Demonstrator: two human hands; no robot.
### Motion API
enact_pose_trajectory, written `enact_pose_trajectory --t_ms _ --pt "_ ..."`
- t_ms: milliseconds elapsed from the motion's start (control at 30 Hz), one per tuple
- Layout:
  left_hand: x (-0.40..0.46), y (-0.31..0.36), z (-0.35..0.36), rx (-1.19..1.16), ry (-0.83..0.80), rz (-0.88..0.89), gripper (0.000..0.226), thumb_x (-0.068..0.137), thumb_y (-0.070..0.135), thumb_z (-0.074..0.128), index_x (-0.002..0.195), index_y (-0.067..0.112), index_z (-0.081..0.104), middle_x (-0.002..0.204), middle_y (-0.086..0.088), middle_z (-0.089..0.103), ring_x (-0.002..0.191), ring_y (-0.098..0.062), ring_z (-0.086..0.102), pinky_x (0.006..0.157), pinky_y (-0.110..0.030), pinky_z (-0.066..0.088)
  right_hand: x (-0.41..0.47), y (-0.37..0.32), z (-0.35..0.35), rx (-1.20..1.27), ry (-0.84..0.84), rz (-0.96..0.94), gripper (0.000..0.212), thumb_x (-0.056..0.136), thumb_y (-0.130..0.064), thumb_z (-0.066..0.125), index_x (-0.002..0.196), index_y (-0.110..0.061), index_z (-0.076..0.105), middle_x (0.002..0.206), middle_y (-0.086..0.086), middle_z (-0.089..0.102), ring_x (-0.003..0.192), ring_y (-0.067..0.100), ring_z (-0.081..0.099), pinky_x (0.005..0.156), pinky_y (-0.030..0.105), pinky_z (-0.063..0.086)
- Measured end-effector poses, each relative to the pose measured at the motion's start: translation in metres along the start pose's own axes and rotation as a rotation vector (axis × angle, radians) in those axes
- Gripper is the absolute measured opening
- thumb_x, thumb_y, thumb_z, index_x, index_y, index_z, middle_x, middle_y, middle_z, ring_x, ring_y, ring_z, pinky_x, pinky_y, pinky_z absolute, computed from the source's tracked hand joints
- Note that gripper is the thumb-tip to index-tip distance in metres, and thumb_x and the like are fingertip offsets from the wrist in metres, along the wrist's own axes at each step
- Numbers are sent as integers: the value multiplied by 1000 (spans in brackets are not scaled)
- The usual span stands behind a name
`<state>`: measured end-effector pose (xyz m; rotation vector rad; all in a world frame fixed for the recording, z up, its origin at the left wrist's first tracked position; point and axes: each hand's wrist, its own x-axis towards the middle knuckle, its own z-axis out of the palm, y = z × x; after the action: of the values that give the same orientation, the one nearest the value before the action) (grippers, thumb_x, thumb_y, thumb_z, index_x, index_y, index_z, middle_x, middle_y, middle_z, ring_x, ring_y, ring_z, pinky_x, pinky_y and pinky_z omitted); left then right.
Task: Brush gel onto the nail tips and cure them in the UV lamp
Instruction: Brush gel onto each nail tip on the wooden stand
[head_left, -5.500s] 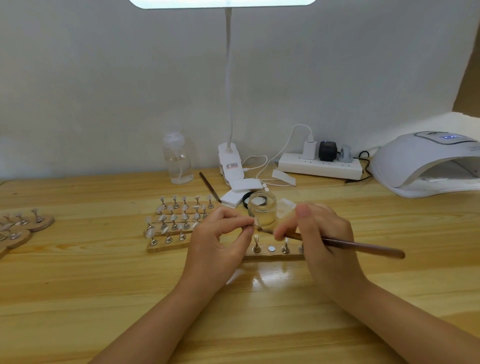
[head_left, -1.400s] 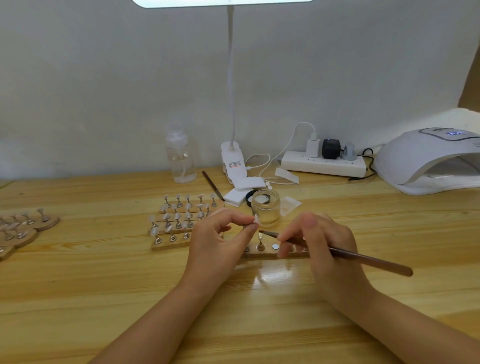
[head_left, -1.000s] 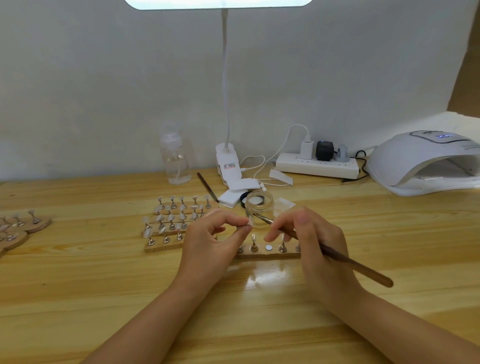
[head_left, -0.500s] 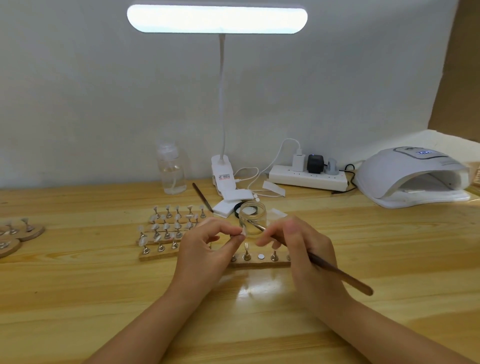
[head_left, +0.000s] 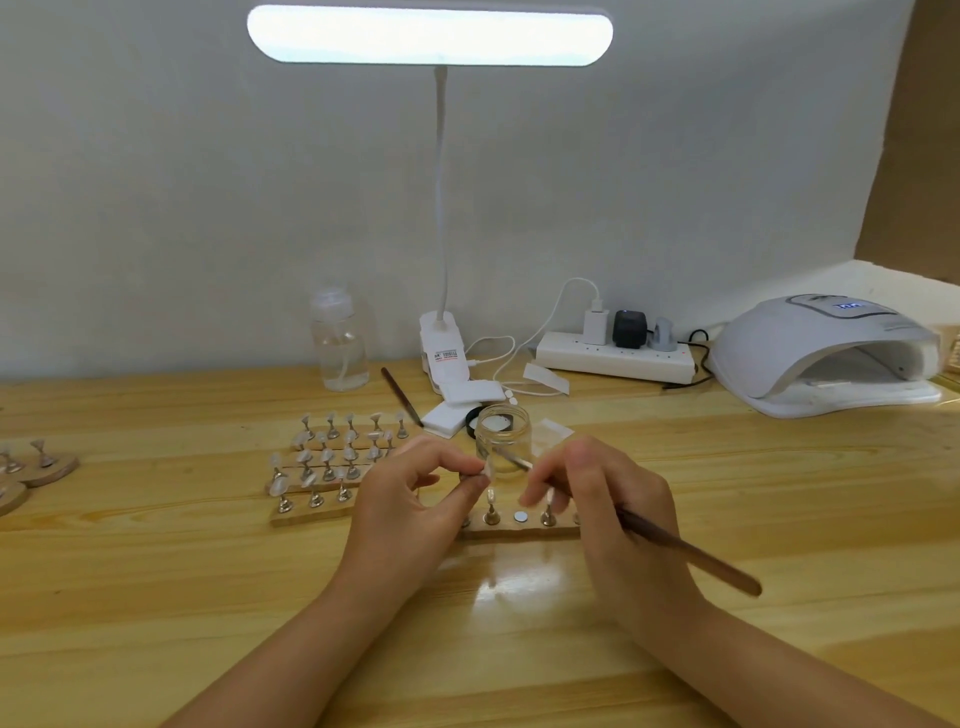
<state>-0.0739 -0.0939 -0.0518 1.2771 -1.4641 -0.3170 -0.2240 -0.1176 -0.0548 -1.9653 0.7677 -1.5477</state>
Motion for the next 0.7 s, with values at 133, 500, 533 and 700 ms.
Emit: enact_pose_trajectory --t_ms 133,500,533,700 --pt "0 -1 1 -7 3 -12 27 72 6 72 68 31 64 83 18 65 81 1 58 77 -24 47 0 2 -1 119 -20 77 45 85 -48 33 55 -27 59 55 6 60 51 8 56 71 30 42" --pt "2 -2 0 -13 -14 -14 27 72 8 73 69 33 64 84 19 65 82 2 59 78 -22 48 0 4 0 118 -7 56 49 86 -46 29 58 -21 61 57 1 64 55 10 57 71 36 43" --pt "2 -3 0 -11 -17 -14 27 72 8 72 69 33 64 84 19 65 82 1 59 78 -21 48 0 4 0 74 -11 32 46 87 -44 28 62 -23 61 61 -3 65 59 9 58 71 34 43" --pt "1 -2 0 -20 -17 -20 28 72 9 72 68 35 64 82 20 65 82 2 58 78 -20 47 -1 1 1 122 5 60 47 86 -45 30 57 -24 59 53 3 62 53 8 57 73 37 42"
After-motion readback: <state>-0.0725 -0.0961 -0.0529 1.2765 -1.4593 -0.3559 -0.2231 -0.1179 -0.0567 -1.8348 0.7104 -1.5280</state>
